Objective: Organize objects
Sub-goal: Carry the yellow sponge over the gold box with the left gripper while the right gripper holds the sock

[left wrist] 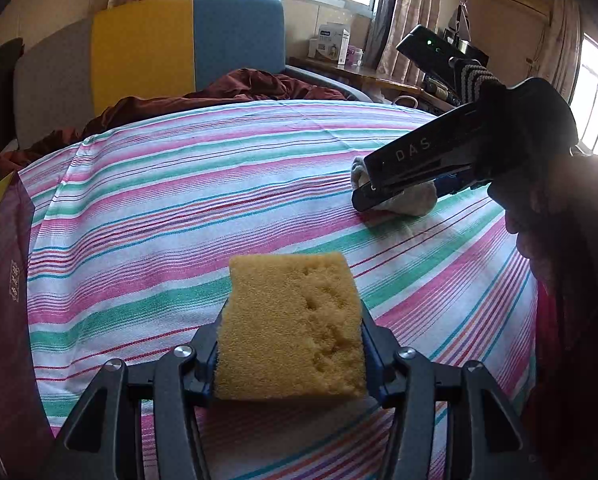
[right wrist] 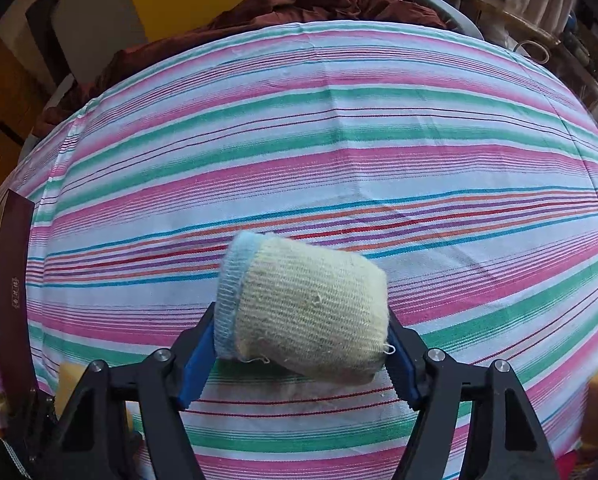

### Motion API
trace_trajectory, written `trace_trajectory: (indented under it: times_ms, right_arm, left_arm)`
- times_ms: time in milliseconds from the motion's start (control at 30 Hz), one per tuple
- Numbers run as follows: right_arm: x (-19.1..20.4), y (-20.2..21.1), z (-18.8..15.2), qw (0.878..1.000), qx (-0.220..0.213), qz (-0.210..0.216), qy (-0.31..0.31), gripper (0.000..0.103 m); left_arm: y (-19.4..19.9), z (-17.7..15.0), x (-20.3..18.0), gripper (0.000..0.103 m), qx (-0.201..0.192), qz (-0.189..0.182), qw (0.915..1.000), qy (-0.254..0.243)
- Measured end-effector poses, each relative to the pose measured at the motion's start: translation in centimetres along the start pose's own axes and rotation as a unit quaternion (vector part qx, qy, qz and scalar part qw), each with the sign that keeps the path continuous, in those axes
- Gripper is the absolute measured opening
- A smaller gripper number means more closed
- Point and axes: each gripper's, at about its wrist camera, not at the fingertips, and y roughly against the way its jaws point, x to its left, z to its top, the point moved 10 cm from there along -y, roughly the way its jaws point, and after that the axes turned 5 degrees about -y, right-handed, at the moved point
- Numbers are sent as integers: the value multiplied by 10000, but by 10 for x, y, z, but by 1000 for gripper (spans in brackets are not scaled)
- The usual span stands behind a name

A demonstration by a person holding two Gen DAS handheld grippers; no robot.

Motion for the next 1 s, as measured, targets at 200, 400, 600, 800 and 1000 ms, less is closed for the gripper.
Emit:
trace_trajectory:
  times_ms: [200,400,600,800,1000]
  right_arm:
    - [-1,0,2,10000,-12,-50,64,74]
    - [-1,1,5,9998,-42,-105,168,74]
    - [-2,2,8,9996,-75,-134,245,74]
    - [-19,4,9,9992,-114,-191,331,74]
    - [0,-2,2,9986,-154,-272,419,74]
  left_arm:
    - [1,0,1,55,3,0,10000,-8]
    - [6,-1,4,54,59,174,9998,17]
    - [62,24,12,54,-454,460,9979,-77]
    - [122,48,42,54,-900,902,9918,28]
    - [159,33,94,54,-947,1209,9865,564]
